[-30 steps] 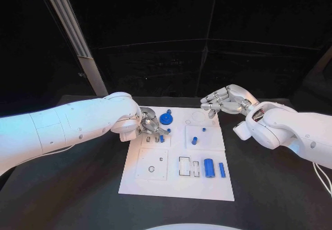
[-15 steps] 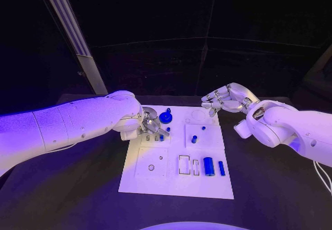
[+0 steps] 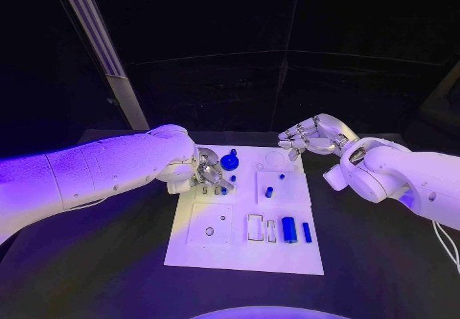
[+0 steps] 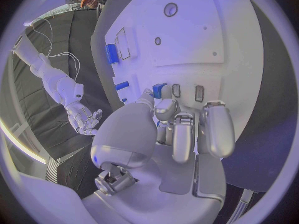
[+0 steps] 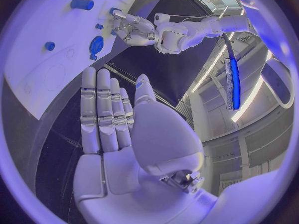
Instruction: Assemble the parts on the task board
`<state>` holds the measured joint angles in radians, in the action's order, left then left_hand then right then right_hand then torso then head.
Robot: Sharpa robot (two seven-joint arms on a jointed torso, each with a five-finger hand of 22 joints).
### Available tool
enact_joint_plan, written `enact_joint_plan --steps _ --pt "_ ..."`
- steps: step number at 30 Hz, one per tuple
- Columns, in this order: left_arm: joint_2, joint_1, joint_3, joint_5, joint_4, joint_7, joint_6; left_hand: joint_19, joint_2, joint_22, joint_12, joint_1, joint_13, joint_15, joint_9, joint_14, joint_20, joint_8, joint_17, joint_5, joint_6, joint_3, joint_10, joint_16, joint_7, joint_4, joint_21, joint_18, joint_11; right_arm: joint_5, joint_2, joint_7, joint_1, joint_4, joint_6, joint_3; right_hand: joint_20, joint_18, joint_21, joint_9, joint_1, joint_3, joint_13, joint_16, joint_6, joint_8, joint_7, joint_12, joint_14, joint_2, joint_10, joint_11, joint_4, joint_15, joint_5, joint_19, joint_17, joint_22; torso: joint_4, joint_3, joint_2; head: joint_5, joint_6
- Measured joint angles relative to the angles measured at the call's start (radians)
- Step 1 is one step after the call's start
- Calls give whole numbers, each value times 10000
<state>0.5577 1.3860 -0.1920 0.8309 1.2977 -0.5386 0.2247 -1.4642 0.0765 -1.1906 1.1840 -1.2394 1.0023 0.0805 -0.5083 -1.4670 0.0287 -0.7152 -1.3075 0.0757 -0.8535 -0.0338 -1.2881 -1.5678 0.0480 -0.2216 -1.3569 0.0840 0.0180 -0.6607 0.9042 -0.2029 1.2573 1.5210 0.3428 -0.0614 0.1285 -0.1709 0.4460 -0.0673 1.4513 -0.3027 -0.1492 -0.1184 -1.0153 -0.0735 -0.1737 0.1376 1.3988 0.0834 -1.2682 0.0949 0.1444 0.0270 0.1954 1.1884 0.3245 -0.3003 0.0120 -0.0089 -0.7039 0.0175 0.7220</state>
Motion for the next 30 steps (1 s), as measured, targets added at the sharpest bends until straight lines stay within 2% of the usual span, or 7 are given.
enact_joint_plan --steps 3,7,9,13,16,18,30 --pt "-10 0 1 2 0 0 -6 -44 184 0 0 -553 -24 81 -25 8 -50 -22 0 6 107 549 67 0 -73 338 0 1 66 0 -17 3 0 -16 -3 0 0 -1 -22 0 0 0 0 0 0 0 0 -39 0 0 0 0 0 0 0 0 0 0 -1 0 -1 0 13" --pt "-16 35 23 1 5 5 -36 -15 177 1 -65 -899 -69 91 -34 18 -90 -1 0 27 232 1309 75 0 -52 656 0 0 67 0 -33 6 0 -36 -9 0 38 0 -49 0 0 0 -1 0 0 0 0 -39 -35 0 0 0 0 35 0 -38 1 9 -3 0 -2 4 23" --pt "-17 39 24 1 7 19 -62 -13 85 1 -108 -1043 -107 91 -34 18 -126 23 0 30 286 1663 89 0 -32 406 0 0 52 0 -36 9 0 -48 -13 0 37 1 -48 0 0 0 -1 12 0 0 0 -39 -35 0 0 0 0 35 42 -37 1 9 -4 0 -3 5 33" --pt "10 20 9 1 36 56 -128 -3 -351 1 -157 -974 -153 90 -122 18 -149 63 0 324 322 2635 52 0 0 -116 1 1 89 0 -44 17 0 -62 -28 0 37 0 -48 0 0 0 -1 54 0 0 0 -43 -35 0 0 0 0 35 166 -37 1 25 -6 5 -3 5 50" --pt "91 7 0 2 90 98 -158 -3 -1187 -8 -157 -126 -192 90 -395 18 -149 -225 0 328 359 4734 29 0 35 108 0 0 66 0 -51 21 0 -68 -42 0 37 1 -92 0 46 -28 -1 54 0 0 0 -83 -35 46 0 0 -28 35 234 -37 1 37 -9 9 -2 5 62" --pt "140 5 -1 1 125 119 -163 -3 -1358 -8 -157 131 -208 90 -468 18 -149 -304 0 328 359 5242 -8 0 35 215 0 0 76 0 -54 23 -1 -73 -48 -1 37 0 -94 0 54 -28 8 102 0 0 0 -83 -35 53 0 0 -28 35 315 -37 1 47 -10 11 -2 8 69" --pt "546 4 -3 -39 497 291 -391 -1 -1658 -101 -157 667 -235 89 -685 18 -148 -533 0 993 409 5881 -81 0 16 439 1 0 105 0 -95 28 -1 -142 -81 -1 37 0 -94 0 54 -54 8 117 35 0 -36 -119 -35 53 0 -1 -1 35 396 -37 2 48 9 8 7 28 80"
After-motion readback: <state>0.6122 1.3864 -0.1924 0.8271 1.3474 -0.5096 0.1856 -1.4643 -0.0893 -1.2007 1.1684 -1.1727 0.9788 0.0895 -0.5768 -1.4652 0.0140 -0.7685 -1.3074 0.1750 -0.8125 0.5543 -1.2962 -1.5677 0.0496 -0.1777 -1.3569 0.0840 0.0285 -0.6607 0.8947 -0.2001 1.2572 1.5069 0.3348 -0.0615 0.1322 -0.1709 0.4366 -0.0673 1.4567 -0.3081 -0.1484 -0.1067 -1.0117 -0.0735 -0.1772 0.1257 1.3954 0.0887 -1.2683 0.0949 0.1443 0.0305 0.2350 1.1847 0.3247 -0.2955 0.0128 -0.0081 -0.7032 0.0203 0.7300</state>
